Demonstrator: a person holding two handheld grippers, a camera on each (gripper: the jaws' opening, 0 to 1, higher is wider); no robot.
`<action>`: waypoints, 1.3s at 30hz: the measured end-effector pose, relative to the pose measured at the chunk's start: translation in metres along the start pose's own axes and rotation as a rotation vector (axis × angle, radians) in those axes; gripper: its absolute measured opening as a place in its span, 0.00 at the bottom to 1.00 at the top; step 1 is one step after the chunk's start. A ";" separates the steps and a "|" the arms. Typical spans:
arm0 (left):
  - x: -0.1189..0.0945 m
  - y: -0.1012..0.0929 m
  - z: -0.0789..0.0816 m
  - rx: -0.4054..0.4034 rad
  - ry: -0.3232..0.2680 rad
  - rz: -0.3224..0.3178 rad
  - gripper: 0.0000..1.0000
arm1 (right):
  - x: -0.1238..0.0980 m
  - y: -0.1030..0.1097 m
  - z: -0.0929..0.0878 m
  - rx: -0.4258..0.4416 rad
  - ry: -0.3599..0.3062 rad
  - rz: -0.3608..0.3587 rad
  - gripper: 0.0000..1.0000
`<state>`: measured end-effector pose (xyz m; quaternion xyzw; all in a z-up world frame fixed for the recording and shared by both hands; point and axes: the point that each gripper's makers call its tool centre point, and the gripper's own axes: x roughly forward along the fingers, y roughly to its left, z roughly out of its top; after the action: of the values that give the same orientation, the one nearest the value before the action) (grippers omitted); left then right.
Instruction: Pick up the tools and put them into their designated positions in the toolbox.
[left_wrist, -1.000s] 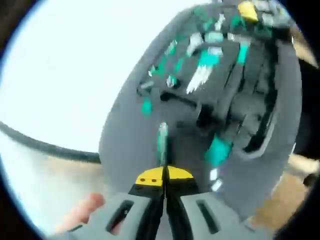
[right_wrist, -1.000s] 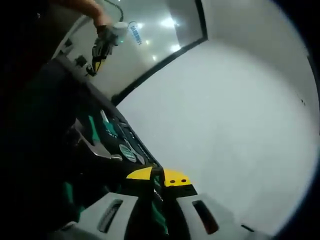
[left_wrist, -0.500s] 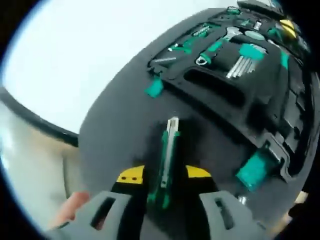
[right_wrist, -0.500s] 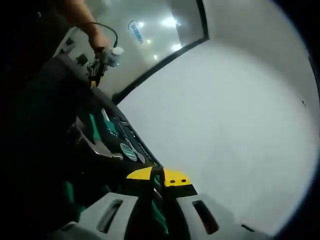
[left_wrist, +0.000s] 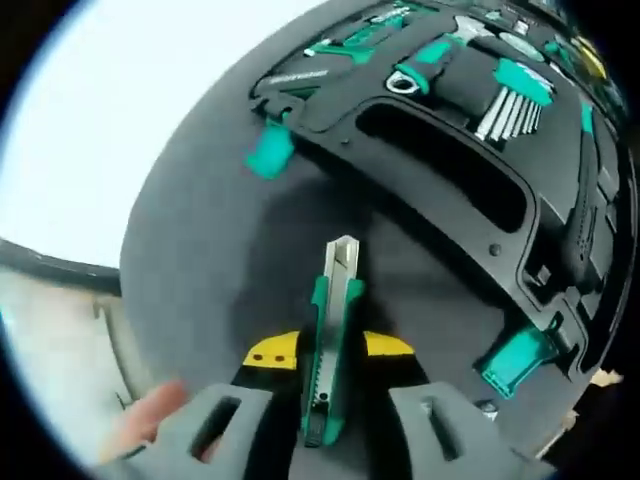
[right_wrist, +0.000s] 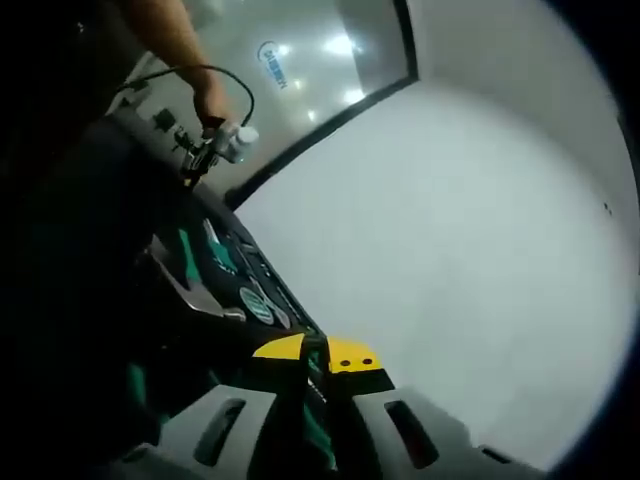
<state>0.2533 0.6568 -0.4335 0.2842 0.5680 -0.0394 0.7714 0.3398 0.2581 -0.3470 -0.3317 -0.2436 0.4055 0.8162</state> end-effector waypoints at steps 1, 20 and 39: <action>-0.002 0.000 0.001 -0.003 -0.011 0.007 0.16 | 0.000 0.000 0.000 0.001 0.000 0.000 0.04; -0.121 -0.076 0.061 0.167 -0.336 0.090 0.15 | 0.000 -0.017 -0.001 0.061 -0.014 -0.067 0.04; -0.129 -0.200 0.067 0.508 -0.178 -0.109 0.15 | -0.017 -0.014 0.009 0.071 -0.014 -0.059 0.04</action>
<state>0.1883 0.4233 -0.3834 0.4332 0.4842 -0.2470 0.7190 0.3313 0.2407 -0.3335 -0.2925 -0.2442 0.3920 0.8373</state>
